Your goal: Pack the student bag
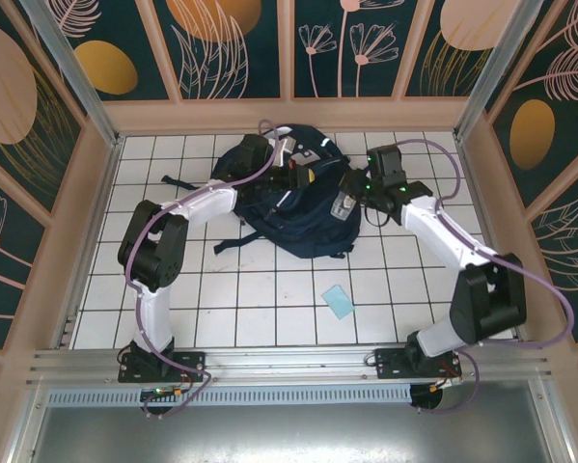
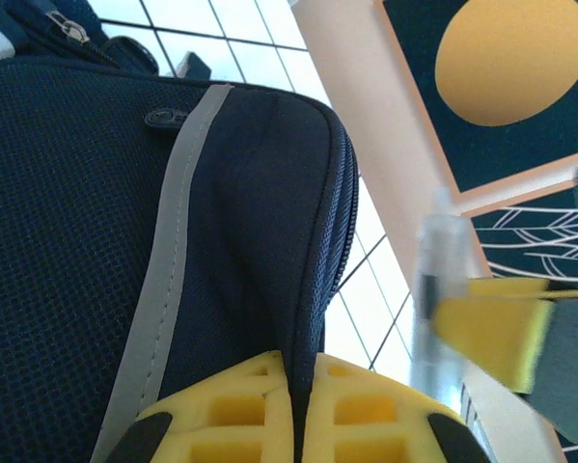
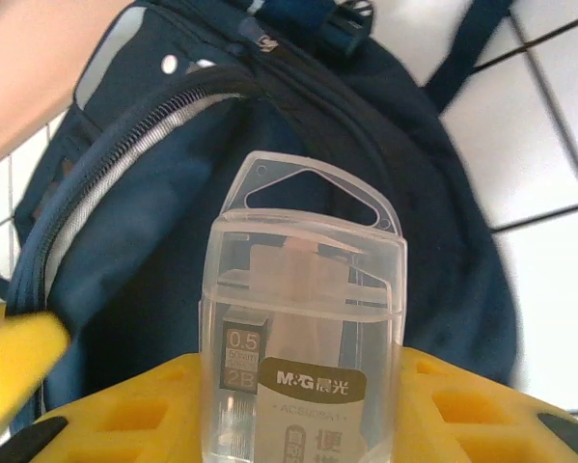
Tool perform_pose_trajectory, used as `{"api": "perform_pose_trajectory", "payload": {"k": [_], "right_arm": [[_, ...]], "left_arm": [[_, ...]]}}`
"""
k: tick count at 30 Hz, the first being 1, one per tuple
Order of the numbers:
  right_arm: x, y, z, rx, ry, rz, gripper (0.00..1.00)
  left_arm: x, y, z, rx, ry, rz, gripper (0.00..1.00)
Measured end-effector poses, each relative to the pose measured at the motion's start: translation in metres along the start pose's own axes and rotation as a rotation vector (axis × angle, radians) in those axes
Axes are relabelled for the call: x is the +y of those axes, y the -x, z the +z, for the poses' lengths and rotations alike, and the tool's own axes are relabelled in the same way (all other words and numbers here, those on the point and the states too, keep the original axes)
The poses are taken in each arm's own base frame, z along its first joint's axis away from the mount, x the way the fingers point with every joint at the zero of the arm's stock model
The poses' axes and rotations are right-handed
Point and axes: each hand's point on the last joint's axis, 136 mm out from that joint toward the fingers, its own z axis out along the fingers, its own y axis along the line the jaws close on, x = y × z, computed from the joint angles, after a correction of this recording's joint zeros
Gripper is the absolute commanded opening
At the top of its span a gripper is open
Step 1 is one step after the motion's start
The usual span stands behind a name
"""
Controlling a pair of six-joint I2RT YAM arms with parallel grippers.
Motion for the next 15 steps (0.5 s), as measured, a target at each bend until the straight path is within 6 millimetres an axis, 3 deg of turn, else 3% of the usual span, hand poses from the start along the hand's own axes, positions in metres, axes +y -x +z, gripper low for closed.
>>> {"api": "perform_pose_trajectory", "payload": {"k": [6, 12, 13, 15], "right_arm": [[0.01, -0.001, 0.049, 0.022, 0.068, 0.119, 0.42], [0.038, -0.006, 0.068, 0.016, 0.163, 0.239, 0.42], [0.042, -0.008, 0.071, 0.021, 0.174, 0.254, 0.47], [0.046, -0.012, 0.078, 0.028, 0.189, 0.294, 0.68]], "left_arm": [[-0.002, 0.002, 0.0, -0.011, -0.011, -0.022, 0.0], [0.001, 0.0, 0.001, -0.031, -0.03, -0.051, 0.0], [0.001, 0.001, 0.0, -0.034, -0.032, -0.052, 0.0], [0.005, 0.005, -0.002, -0.046, -0.028, -0.061, 0.0]]}}
